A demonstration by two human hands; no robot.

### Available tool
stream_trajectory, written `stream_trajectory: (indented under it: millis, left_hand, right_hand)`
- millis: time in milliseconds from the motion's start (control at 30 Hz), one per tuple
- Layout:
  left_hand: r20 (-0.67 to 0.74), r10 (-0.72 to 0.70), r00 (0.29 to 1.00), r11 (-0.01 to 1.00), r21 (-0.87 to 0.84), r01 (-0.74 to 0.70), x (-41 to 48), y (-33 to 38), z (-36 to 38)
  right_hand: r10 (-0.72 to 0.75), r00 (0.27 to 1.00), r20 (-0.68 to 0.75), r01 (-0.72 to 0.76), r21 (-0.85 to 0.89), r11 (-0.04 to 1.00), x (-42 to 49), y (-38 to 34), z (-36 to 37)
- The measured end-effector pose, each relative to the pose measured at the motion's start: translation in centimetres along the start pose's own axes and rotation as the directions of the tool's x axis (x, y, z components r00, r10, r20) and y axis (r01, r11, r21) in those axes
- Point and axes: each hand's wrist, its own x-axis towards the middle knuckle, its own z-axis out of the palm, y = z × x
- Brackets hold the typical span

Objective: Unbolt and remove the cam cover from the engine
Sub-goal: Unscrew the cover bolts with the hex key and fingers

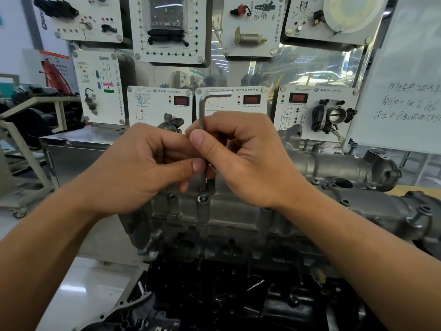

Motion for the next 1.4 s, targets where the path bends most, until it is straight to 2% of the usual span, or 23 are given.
stream_trajectory:
  millis: [333, 500, 667, 867, 1167, 1400]
  left_hand:
    - [-0.124, -0.004, 0.992, 1.000, 0.026, 0.008, 0.09, -0.20, 0.30]
    - [-0.144, -0.025, 0.989, 1.000, 0.002, 0.025, 0.17, -0.08, 0.57]
    - [-0.008, -0.045, 0.999, 0.999, -0.019, 0.045, 0.02, 0.35, 0.26]
    - [-0.025, -0.066, 0.998, 0.998, -0.016, 0.066, -0.02, 0.27, 0.14]
    - [-0.101, -0.024, 0.995, 0.999, 0.026, 0.027, 0.16, 0.20, 0.49]
    - [-0.127, -0.006, 0.992, 0.999, 0.044, 0.012, 0.36, -0.08, 0.73]
  right_hand:
    - [0.024, 0.989, -0.147, -0.013, 0.074, 0.997, -0.11, -0.09, 0.47]
    - [0.000, 0.994, -0.107, 0.004, 0.039, 0.999, -0.17, -0.10, 0.35]
    - [0.012, 0.999, -0.041, -0.012, -0.002, 1.000, -0.15, -0.31, 0.16]
    - [0.030, 0.999, 0.039, -0.030, 0.014, 0.999, 0.05, -0.11, -0.08]
    - [0.032, 0.998, -0.061, -0.029, 0.058, 0.998, 0.01, -0.33, 0.42]
    - [0.013, 0.998, -0.065, -0.010, 0.046, 0.999, -0.05, -0.22, 0.33]
